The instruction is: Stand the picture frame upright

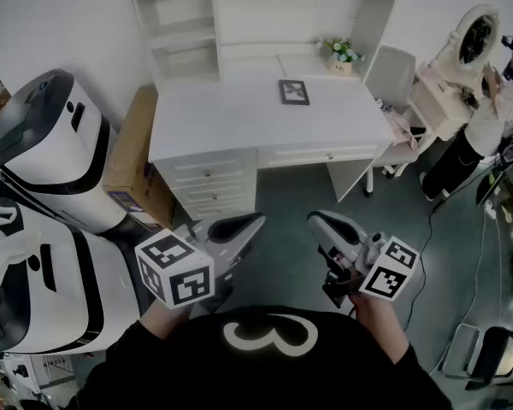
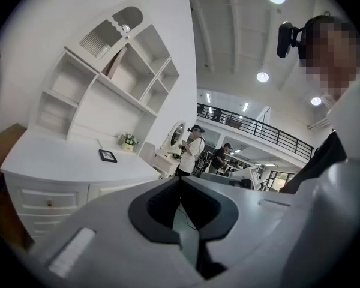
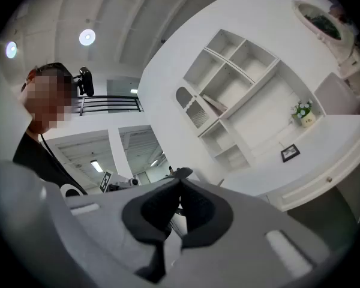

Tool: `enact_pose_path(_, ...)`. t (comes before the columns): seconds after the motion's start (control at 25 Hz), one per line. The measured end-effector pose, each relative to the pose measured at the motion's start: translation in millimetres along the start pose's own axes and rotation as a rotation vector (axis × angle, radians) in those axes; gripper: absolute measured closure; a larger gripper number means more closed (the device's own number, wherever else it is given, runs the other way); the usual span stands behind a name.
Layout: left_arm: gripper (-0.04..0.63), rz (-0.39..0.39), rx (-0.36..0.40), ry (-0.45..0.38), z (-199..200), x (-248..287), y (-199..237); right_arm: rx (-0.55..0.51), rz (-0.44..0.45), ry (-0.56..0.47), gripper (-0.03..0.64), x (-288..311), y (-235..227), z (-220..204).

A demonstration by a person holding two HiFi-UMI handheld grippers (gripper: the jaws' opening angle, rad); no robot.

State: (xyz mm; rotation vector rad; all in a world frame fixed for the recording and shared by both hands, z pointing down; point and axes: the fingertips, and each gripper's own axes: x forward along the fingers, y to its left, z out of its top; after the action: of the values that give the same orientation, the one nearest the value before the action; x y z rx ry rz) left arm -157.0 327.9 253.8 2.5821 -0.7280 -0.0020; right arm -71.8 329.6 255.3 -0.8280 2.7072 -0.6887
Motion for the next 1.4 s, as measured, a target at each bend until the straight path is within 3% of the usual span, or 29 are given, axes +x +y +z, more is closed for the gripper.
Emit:
enact_pose_path(0.24, 0.586, 0.007, -0.024, 0.006, -5.2, -2.0, 12.5, -0.017, -0.017, 0.019, 0.614, 7.2, -2.0, -6.9)
enact_pose_path(0.52, 0.586, -0.006, -0.023, 0.035, -10.6, 10.5, 18.4, -0.072, -0.125, 0.062, 0.614, -2.7, -19.4, -10.9)
enact_pose_path(0.88, 0.586, 0.049, -0.016, 0.051, -7.1, 30.4, 45.4, -0.107, -0.159, 0.119, 0.614, 5.7, -51.2, -9.9)
enact_pose_path(1.12, 0.586, 0.071, -0.019, 0.088, -0.8, 64.3, 79.6, -0.099, -0.168, 0.132, 0.614, 21.2, -99.7, 2.2)
enact_pose_path(1.4, 0.586, 0.089, -0.004, 0.154, 20.6, 157.7, 136.7, -0.057, -0.178, 0.154, 0.614, 41.6, -198.1, 40.9)
